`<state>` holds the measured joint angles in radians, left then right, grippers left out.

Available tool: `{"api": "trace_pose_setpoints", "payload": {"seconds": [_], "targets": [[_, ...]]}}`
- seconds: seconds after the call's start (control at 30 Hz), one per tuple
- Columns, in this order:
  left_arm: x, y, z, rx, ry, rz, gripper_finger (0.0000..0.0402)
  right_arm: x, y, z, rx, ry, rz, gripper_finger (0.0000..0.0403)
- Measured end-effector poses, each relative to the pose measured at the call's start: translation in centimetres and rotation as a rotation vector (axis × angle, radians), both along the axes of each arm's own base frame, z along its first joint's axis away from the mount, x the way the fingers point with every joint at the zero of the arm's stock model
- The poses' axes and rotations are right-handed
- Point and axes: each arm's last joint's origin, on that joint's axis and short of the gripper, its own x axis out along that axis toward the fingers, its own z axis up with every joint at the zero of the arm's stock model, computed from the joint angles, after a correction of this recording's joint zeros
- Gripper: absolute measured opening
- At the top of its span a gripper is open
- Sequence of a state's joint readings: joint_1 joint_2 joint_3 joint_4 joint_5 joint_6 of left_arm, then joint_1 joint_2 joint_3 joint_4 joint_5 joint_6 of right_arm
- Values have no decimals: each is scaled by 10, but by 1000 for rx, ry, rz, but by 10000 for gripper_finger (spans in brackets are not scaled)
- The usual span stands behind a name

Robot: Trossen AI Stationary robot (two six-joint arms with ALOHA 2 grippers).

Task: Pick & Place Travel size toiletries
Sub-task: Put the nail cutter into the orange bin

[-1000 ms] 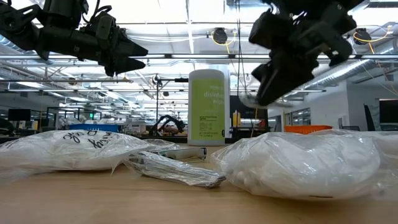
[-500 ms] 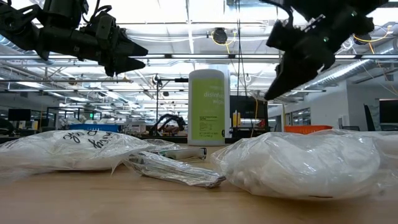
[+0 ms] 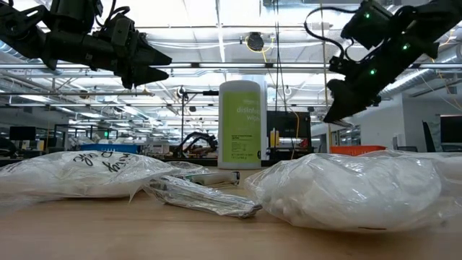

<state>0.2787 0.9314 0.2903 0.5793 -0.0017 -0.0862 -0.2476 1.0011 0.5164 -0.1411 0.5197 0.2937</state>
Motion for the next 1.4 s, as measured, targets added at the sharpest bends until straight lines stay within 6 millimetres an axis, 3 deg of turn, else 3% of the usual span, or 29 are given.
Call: {"api": "trace_pose_setpoints", "payload": {"seconds": [0.33, 0.57, 1.1, 1.4], "targets": [[0, 0, 0, 0, 0, 1, 321, -30, -48, 0, -34, 49, -264, 57], [0, 0, 0, 0, 0, 0, 321, -46, -68, -1, -41, 91, -378, 57], [0, 0, 0, 0, 0, 1, 321, -54, -76, -1, -45, 92, -432, 102], [0, 0, 0, 0, 0, 1, 321, -57, -73, -14, -51, 85, -431, 116]]}}
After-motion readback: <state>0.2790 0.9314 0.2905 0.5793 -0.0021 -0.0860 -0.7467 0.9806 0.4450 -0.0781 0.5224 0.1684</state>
